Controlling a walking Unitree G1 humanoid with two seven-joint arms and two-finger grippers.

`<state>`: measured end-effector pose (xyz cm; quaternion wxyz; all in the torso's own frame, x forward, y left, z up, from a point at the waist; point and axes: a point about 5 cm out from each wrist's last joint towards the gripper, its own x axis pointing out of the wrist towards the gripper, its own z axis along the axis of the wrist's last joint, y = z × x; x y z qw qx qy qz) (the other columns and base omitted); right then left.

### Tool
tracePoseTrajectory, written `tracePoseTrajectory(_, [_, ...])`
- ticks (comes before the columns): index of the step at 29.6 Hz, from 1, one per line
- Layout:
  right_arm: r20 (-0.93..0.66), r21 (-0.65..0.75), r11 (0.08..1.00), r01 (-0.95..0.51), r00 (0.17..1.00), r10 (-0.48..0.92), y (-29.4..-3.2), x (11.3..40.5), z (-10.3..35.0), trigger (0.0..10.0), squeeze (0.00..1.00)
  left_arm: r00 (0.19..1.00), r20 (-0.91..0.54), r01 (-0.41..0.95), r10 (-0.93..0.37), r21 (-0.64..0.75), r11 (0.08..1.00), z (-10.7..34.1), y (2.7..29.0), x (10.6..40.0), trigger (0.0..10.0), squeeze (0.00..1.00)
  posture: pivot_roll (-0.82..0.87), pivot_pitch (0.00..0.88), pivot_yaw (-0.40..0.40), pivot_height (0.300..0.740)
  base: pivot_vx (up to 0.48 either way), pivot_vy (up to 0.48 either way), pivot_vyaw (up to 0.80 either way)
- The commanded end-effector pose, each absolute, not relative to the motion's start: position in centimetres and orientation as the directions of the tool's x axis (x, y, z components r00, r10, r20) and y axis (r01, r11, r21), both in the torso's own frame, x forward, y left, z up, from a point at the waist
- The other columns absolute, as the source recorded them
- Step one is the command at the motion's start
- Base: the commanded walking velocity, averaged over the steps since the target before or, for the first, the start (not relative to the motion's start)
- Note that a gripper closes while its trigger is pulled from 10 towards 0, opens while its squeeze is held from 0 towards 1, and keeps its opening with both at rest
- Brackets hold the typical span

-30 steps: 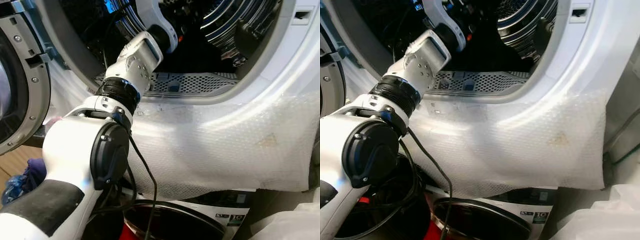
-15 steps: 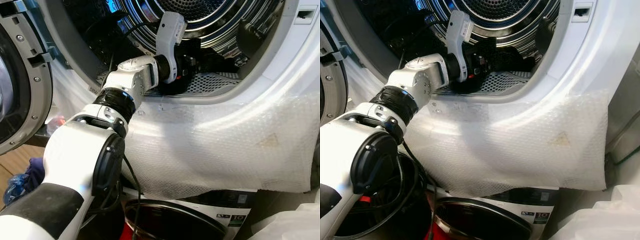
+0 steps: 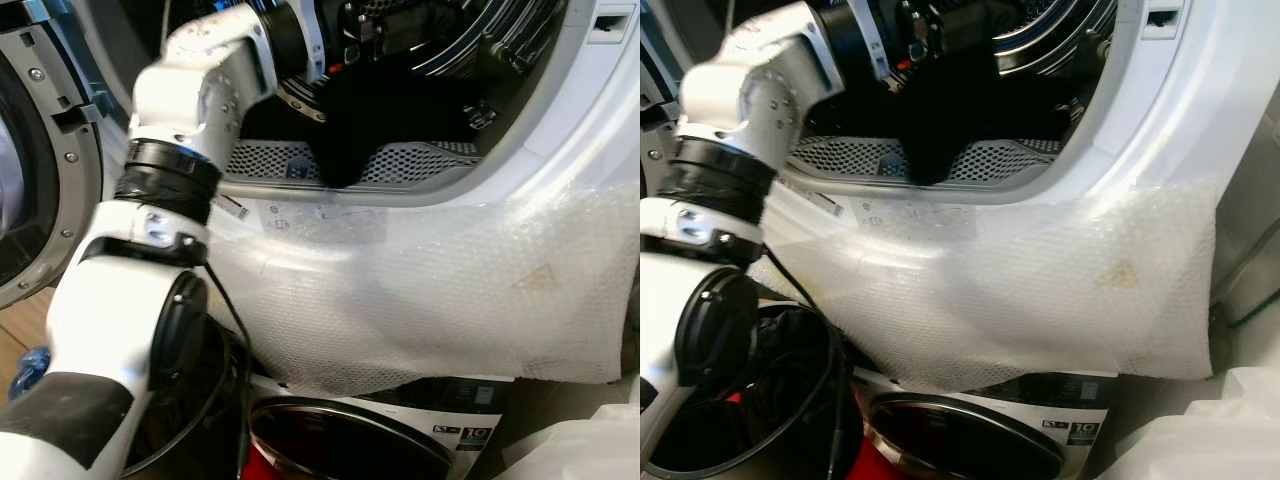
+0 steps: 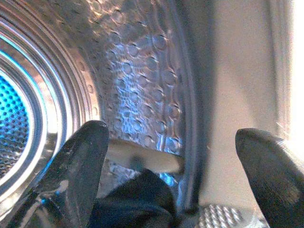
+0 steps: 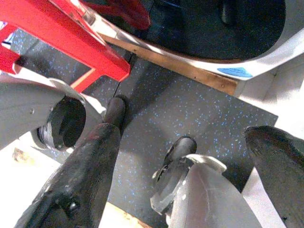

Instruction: Clothes washing

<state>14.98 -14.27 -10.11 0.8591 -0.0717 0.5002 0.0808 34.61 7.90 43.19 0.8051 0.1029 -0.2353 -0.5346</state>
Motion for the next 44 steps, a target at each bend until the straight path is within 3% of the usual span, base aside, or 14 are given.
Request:
tracePoseTrajectory(1, [-0.876, -0.029, 0.975, -0.219, 0.476, 0.081, -13.7, 14.8, -10.2, 10.0, 0.00, 0.236, 0.098, 0.816, -0.967, 0.520, 0.252, 41.7, 8.5, 33.0, 10.0, 0.00, 0.16, 0.000, 0.103, 0.740, 0.000, 0.000, 0.00])
tracePoseTrajectory(2, [-0.876, -0.029, 0.975, -0.219, 0.476, 0.081, -13.7, 14.8, -10.2, 10.0, 0.00, 0.209, 0.034, 0.817, -0.977, 0.544, 0.193, 41.0, 8.6, 32.5, 10.0, 0.00, 0.16, 0.000, 0.103, 0.740, 0.000, 0.000, 0.00])
tracePoseTrajectory(4, [-0.875, -0.027, 0.975, -0.221, 0.477, 0.083, -13.6, 14.8, -10.2, 10.0, 0.00, 0.203, -0.002, 0.806, -0.979, 0.568, 0.166, 40.5, 9.0, 32.0, 10.0, 0.00, 0.16, 0.000, 0.103, 0.740, 0.000, 0.000, 0.00])
tracePoseTrajectory(6, [-0.875, -0.027, 0.975, -0.222, 0.477, 0.084, -13.6, 14.9, -10.2, 10.0, 0.00, 0.265, 0.069, 0.787, -0.962, 0.561, 0.257, 41.1, 9.2, 32.3, 10.0, 0.00, 0.17, 0.000, 0.103, 0.740, 0.000, 0.000, 0.00])
tracePoseTrajectory(10, [-0.875, -0.027, 0.975, -0.222, 0.477, 0.084, -13.6, 14.9, -10.2, 10.0, 0.00, 0.289, 0.100, 0.779, -0.952, 0.553, 0.294, 41.4, 9.2, 32.3, 10.0, 0.00, 0.17, 0.000, 0.103, 0.740, 0.000, 0.000, 0.00])
tracePoseTrajectory(12, [-0.874, -0.025, 0.975, -0.221, 0.478, 0.085, -13.5, 14.9, -10.1, 10.0, 0.00, 0.245, 0.104, 0.786, -0.964, 0.560, 0.260, 41.4, 9.8, 31.5, 10.0, 0.00, 0.17, 0.000, 0.106, 0.740, 0.000, 0.000, 0.00])
tracePoseTrajectory(14, [-0.874, -0.022, 0.975, -0.219, 0.478, 0.087, -13.4, 14.9, -10.1, 10.0, 0.00, 0.135, 0.126, 0.807, -0.983, 0.562, 0.182, 41.1, 10.8, 29.7, 10.0, 0.00, 0.17, 0.000, 0.108, 0.740, 0.000, 0.000, 0.00])
tracePoseTrajectory(15, [-0.874, -0.022, 0.975, -0.219, 0.478, 0.087, -13.4, 14.9, -10.1, 10.0, 0.00, 0.135, 0.126, 0.807, -0.983, 0.562, 0.182, 41.1, 10.8, 29.7, 10.0, 0.00, 0.17, 0.000, 0.108, 0.740, 0.000, 0.000, 0.00])
tracePoseTrajectory(17, [-0.875, -0.021, 0.976, -0.219, 0.476, 0.088, -13.3, 14.9, -10.2, 10.0, 0.00, 0.040, 0.158, 0.841, -0.987, 0.527, 0.119, 40.5, 11.3, 28.4, 10.0, 0.00, 0.17, 0.000, 0.110, 0.740, 0.000, 0.000, 0.00])
tracePoseTrajectory(24, [-0.875, -0.019, 0.976, -0.215, 0.476, 0.088, -13.3, 14.8, -10.2, 10.0, 0.00, 0.024, 0.180, 0.891, -0.983, 0.441, 0.102, 38.3, 11.1, 27.7, 10.0, 0.00, 0.18, 0.000, 0.110, 0.740, 0.000, 0.000, 0.00])
tracePoseTrajectory(30, [-0.867, -0.017, 0.979, -0.204, 0.491, 0.088, -13.2, 15.2, -10.0, 10.0, 0.00, -0.031, 0.165, 0.926, -0.986, 0.376, 0.034, 35.5, 8.8, 25.1, 10.0, 0.00, 0.21, 0.000, 0.115, 0.740, 0.000, 0.000, 0.00])
tracePoseTrajectory(38, [-0.846, -0.008, 0.983, -0.186, 0.525, 0.092, -12.4, 16.9, -9.3, 10.0, 0.00, -0.025, 0.216, 0.971, -0.976, 0.236, 0.027, 33.5, 7.5, 23.1, 10.0, 0.00, 0.25, 0.000, 0.124, 0.740, 0.000, 0.000, 0.00])
tracePoseTrajectory(44, [-0.838, -0.010, 0.980, -0.198, 0.536, 0.100, -12.2, 17.7, -9.0, 10.0, 0.00, -0.078, 0.075, 0.994, -0.994, 0.080, -0.072, 28.7, 7.7, 21.6, 10.0, 0.00, 0.27, 0.000, 0.125, 0.740, 0.000, 0.000, 0.00])
